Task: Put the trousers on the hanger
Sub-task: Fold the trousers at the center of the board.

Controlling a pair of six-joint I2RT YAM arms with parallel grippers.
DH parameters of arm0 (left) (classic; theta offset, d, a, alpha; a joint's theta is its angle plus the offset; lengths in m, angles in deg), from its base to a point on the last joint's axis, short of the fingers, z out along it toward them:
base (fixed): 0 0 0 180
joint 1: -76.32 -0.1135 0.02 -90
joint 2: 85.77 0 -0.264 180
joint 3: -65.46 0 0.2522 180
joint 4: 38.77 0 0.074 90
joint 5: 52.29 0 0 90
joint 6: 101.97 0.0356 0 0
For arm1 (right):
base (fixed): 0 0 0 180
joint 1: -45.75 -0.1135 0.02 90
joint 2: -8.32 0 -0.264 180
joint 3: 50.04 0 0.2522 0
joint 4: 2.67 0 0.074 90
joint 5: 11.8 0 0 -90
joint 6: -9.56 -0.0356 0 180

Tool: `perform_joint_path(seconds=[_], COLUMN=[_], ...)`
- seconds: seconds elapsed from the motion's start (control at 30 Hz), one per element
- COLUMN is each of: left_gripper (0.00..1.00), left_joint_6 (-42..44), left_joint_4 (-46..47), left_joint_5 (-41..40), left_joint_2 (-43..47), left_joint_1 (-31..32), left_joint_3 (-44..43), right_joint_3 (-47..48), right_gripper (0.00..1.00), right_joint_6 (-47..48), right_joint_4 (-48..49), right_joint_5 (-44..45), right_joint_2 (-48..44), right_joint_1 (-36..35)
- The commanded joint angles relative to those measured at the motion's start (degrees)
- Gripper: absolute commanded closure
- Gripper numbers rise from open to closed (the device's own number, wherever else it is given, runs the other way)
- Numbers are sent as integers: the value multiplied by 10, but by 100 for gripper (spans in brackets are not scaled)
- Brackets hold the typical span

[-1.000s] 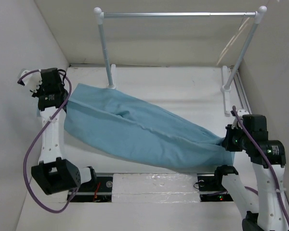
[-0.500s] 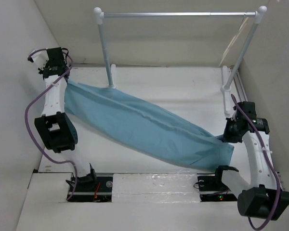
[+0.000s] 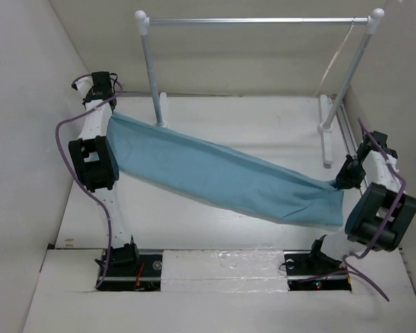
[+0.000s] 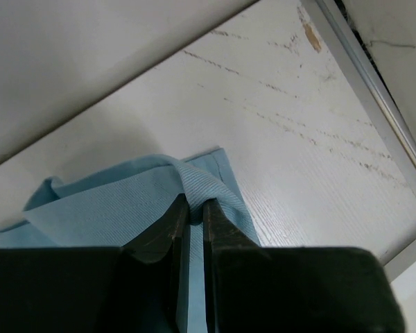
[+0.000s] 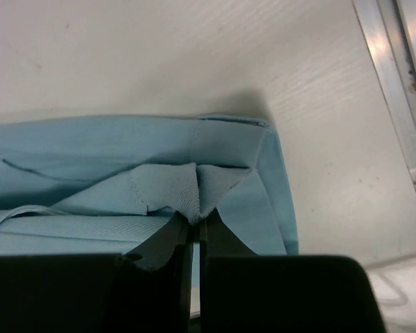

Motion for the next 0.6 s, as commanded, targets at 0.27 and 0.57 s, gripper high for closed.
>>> perform_joint_path(seconds=[0.27, 0.57], left_gripper=[86, 35], left_joint_6=[22, 22], left_joint_4=[65, 82], left_joint_5=[77, 72], left_joint_2=[0, 107], left_joint_1=[-9, -9], left_joint_3=[-57, 96], right_joint_3=[197, 170], right_gripper=[79, 39], right_joint_6=[-9, 34], right_joint_4=[110, 127], right_joint_5=[-21, -87], right_joint_2=[169, 69], right_joint_1=[7, -47])
